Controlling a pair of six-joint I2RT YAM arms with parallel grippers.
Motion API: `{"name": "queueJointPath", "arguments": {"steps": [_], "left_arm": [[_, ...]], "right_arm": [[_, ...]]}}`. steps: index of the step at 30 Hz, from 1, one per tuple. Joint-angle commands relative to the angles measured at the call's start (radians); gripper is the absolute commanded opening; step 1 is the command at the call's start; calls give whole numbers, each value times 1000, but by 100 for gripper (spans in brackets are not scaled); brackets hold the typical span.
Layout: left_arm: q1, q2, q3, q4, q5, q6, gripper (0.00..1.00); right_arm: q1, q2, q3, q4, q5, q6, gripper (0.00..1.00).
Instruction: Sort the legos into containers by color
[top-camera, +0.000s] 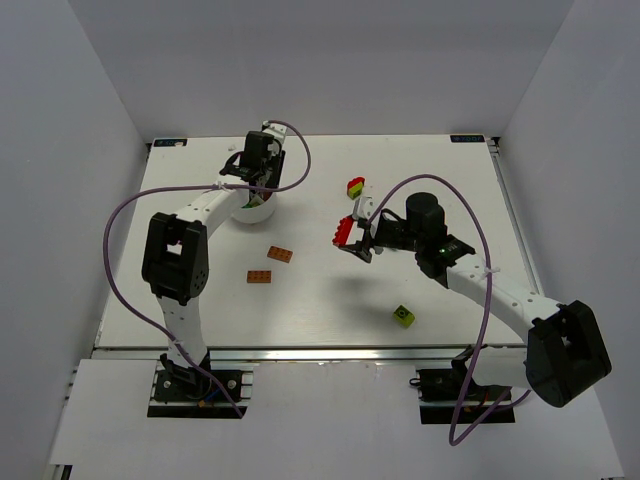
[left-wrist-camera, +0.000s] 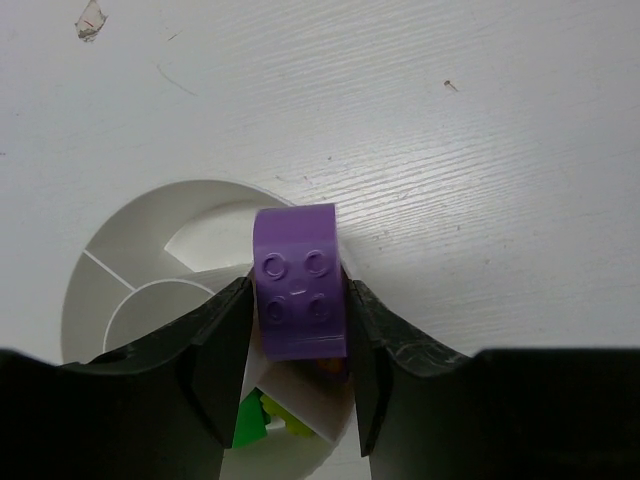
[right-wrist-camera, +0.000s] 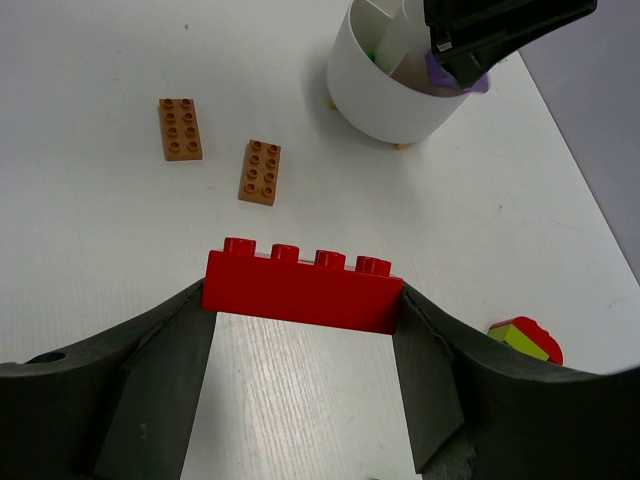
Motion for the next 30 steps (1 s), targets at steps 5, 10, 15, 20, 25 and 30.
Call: {"name": "queueJointPath", "arguments": {"steps": [5,10,15,20,25,30], "left_arm": [[-8,-27,10,-14,-27,-1,56],[-12,-40,7,-14,-17,-4,56],[-31,-94,0,-6,27,-8,55],[-39,-252,-53,25,101,-42,55],[-39,-447,-219,126,266,-186,79],[-36,-608,-462,253,522,-393,98]], "right_arm": [[-11,-12,18,9,-28,19,0],[-14,-15,18,8,-31,21,0],[-19,-15,21,0,-34,21,0],[-19,-9,27,-15,-57,10,0],[-19,-10,29,-60,-147,-91,0],[-17,-47,-8,-57,-198,-194,0]]}}
